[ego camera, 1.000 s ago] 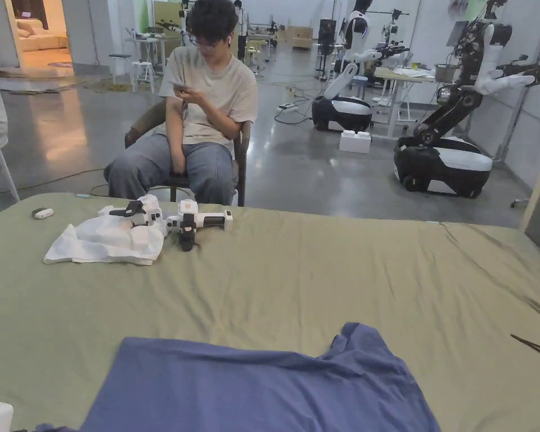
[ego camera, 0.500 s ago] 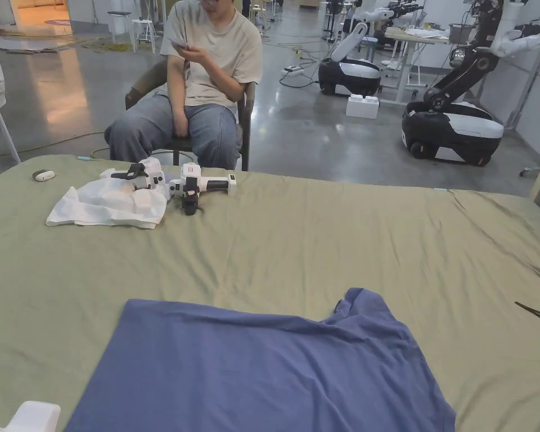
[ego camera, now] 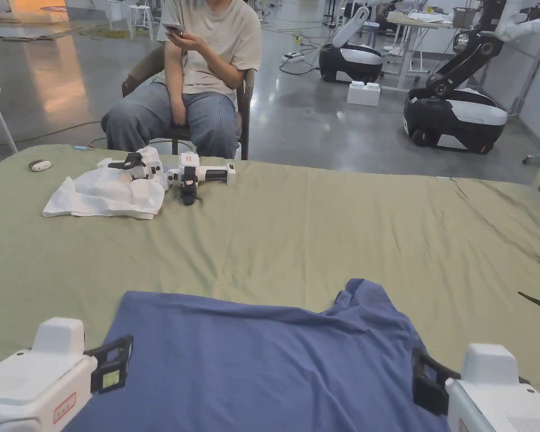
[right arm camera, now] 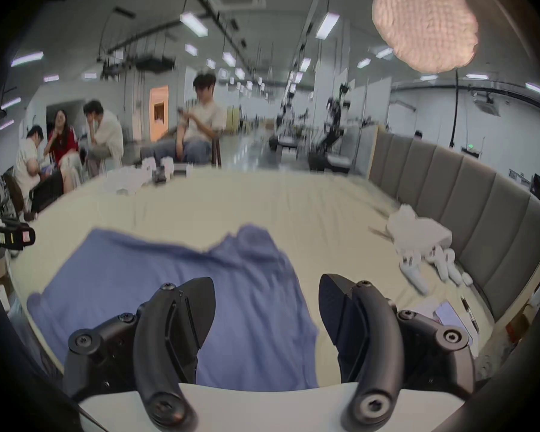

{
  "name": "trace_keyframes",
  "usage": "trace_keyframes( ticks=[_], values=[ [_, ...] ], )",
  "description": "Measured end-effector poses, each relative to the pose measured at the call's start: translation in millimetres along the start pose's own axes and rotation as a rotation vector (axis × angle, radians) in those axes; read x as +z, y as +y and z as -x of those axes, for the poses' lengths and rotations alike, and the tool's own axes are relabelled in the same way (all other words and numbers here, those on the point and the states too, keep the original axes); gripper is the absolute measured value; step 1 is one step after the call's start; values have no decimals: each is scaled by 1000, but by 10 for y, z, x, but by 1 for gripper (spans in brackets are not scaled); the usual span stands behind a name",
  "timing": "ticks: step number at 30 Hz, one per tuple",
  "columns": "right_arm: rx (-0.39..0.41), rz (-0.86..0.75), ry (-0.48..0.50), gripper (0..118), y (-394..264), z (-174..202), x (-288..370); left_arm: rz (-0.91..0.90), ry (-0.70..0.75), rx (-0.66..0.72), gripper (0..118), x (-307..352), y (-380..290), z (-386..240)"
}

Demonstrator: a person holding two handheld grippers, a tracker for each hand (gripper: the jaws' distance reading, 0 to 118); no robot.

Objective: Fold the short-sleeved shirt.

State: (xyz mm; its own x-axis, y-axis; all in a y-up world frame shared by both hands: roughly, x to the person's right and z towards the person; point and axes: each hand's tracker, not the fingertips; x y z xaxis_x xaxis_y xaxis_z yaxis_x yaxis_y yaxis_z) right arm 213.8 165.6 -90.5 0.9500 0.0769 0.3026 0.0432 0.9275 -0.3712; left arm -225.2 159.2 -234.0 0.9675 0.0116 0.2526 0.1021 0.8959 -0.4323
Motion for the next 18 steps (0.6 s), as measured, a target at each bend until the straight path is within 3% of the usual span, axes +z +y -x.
trace_keyframes(
  ticks=[5, 7, 8, 9, 10, 11, 18],
  values=[
    [-40, -203, -23, 68, 242, 283, 76, -199, 12, -46, 61, 133, 259, -306],
    [-39, -282, -27, 43, 308, 391, 142, -254, 22, -53, 47, 201, 311, -403],
    [-36, -305, -30, 18, 341, 438, 168, -279, 23, -58, 31, 185, 314, -392],
    [-38, -325, -32, 4, 360, 463, 189, -295, 25, -61, 18, 193, 318, -398],
    [-46, -343, -26, 3, 376, 491, 214, -308, 29, -63, 5, 223, 324, -421],
    [-53, -352, -24, 0, 389, 529, 226, -323, 34, -64, 0, 258, 324, -439],
    [-24, -357, -10, 0, 378, 612, 190, -281, 27, -23, 0, 214, 237, -211]
  ],
)
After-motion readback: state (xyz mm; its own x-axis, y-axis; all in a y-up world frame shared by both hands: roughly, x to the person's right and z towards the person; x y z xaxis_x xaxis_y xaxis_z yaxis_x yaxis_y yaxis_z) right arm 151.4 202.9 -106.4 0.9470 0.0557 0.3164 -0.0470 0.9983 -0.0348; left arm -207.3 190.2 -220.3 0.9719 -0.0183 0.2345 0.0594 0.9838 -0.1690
